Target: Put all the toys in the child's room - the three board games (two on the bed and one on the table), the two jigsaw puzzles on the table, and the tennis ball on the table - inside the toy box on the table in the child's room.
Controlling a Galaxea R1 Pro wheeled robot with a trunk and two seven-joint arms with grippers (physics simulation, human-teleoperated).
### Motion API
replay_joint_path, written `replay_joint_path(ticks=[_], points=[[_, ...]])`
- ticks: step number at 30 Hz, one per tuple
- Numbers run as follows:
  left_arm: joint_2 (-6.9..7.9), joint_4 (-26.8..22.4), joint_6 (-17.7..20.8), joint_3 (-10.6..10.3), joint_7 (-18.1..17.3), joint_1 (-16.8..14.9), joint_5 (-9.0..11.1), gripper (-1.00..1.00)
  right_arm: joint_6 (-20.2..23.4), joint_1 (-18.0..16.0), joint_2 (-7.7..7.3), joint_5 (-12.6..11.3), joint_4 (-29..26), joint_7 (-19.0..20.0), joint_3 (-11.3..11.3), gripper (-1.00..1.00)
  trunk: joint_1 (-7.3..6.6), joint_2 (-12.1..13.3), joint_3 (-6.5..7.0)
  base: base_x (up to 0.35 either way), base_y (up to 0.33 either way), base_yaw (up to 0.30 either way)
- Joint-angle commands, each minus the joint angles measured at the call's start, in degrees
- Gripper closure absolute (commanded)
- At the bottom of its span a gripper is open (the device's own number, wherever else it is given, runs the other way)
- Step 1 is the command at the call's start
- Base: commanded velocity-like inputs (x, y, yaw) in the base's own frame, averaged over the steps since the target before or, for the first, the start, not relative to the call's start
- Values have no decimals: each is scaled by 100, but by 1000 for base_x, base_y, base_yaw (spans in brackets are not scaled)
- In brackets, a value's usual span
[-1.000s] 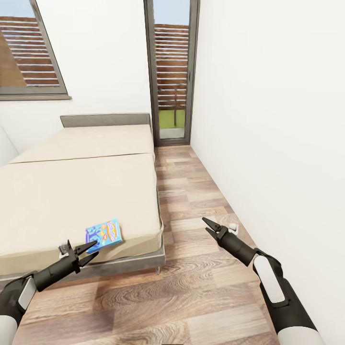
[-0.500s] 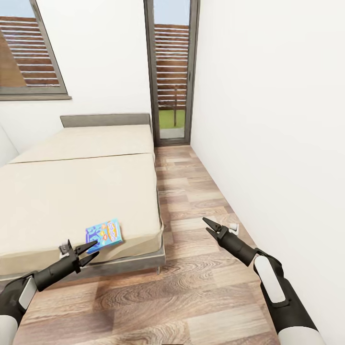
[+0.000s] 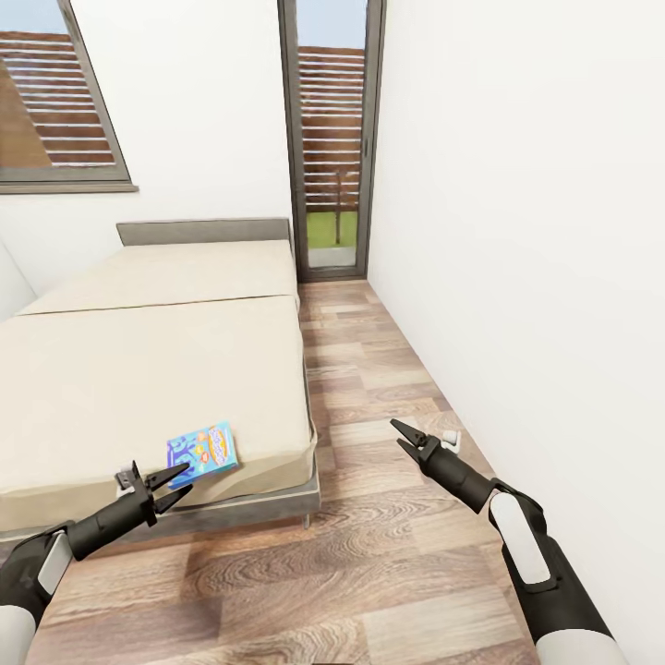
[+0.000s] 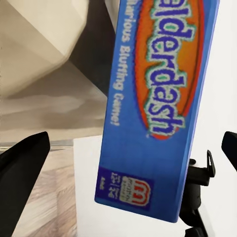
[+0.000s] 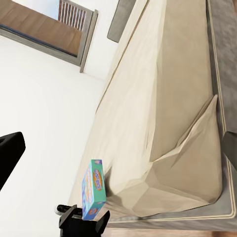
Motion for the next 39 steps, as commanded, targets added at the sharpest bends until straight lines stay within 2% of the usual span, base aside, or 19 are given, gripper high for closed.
replay_joint_path(ticks=[1, 6, 7, 16, 35, 37, 39], points=[[2, -4, -153, 69, 36, -49, 87, -100, 40, -3, 1, -24, 0, 4, -8, -100, -1, -2, -4, 0, 0, 0], [-3, -7, -158, 58, 36, -49, 87, -100, 40, -3, 1, -24, 0, 4, -8, -100, -1, -2, -4, 0, 0, 0], [-4, -9, -163, 55, 36, -49, 87, 100, 40, -3, 1, -24, 0, 4, -8, -100, -1, -2, -4, 0, 0, 0], [-7, -19, -176, 39, 36, -49, 87, 100, 40, -3, 1, -24, 0, 4, -8, -100, -1, -2, -4, 0, 0, 0], [26, -20, -130, 32, 36, -51, 78, 100, 40, -3, 1, -24, 0, 4, -14, -100, -50, 24, 417, 0, 0, 0], [36, -42, 36, 33, 36, -53, 70, 100, 40, -3, -3, -20, 0, 4, -16, -100, -55, 26, 461, 0, 0, 0], [42, -215, 402, 26, 45, -51, 49, 100, 40, -3, -6, -17, 0, 4, -16, -100, -99, 106, 497, 0, 0, 0]])
